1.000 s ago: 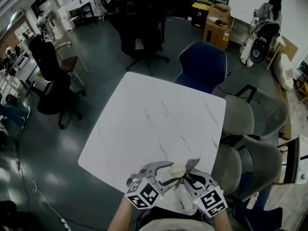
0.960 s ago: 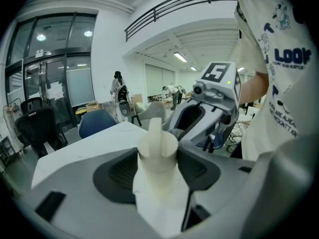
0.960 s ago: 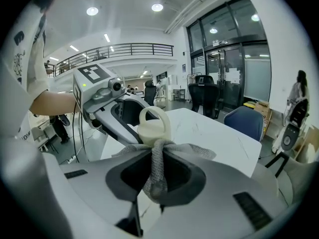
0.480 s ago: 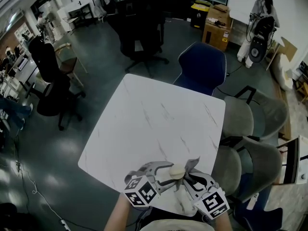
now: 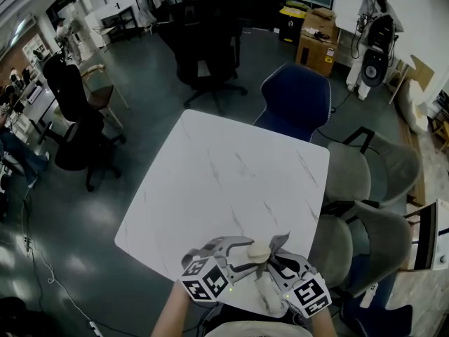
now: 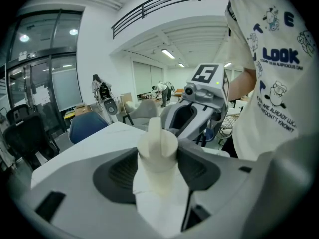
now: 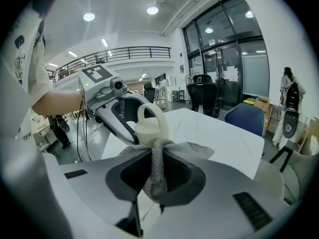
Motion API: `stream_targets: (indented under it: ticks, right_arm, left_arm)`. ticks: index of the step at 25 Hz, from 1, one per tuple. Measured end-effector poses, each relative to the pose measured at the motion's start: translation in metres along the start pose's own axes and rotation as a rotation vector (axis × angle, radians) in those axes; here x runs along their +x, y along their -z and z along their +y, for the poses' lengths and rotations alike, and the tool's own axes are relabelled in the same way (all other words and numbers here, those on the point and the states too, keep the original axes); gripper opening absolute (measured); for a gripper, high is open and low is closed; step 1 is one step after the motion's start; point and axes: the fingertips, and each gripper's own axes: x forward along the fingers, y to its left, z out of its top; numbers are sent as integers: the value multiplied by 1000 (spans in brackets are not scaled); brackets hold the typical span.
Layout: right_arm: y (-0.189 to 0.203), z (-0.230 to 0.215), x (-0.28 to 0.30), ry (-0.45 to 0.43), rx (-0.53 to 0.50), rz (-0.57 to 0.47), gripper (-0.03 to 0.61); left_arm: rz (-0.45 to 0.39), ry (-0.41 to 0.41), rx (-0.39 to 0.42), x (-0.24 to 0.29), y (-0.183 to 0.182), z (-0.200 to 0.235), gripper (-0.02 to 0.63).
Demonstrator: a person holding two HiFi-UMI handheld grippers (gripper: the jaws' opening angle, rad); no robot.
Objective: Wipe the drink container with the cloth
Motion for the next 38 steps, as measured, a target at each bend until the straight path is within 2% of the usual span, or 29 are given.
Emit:
stream_targets:
  ticks: [12,18,22,25,30,38]
  right_arm:
    - [30,2,19,7,-33,70,57]
    - [48,-2,32,19,-19,91,57]
    - [61,-2,40,22,6,111,57]
    - [65,-2,44,23,17,121,57]
    - [69,-2,46,18,7,135,57]
    - [71,-4,48,20,8,138,57]
  left_arm:
    - [3,-7,3,-1,0,-2,255]
    - [-5,-34,-6,1,0,-1,256]
    - [-1,-65,-34,2,2,-1,256]
    - [-3,-92,-85,2,4,-2,256]
    - [-114,-191,-242,-2,-6,0,256]
    - [-101,-393,-322,5,-7,5,259]
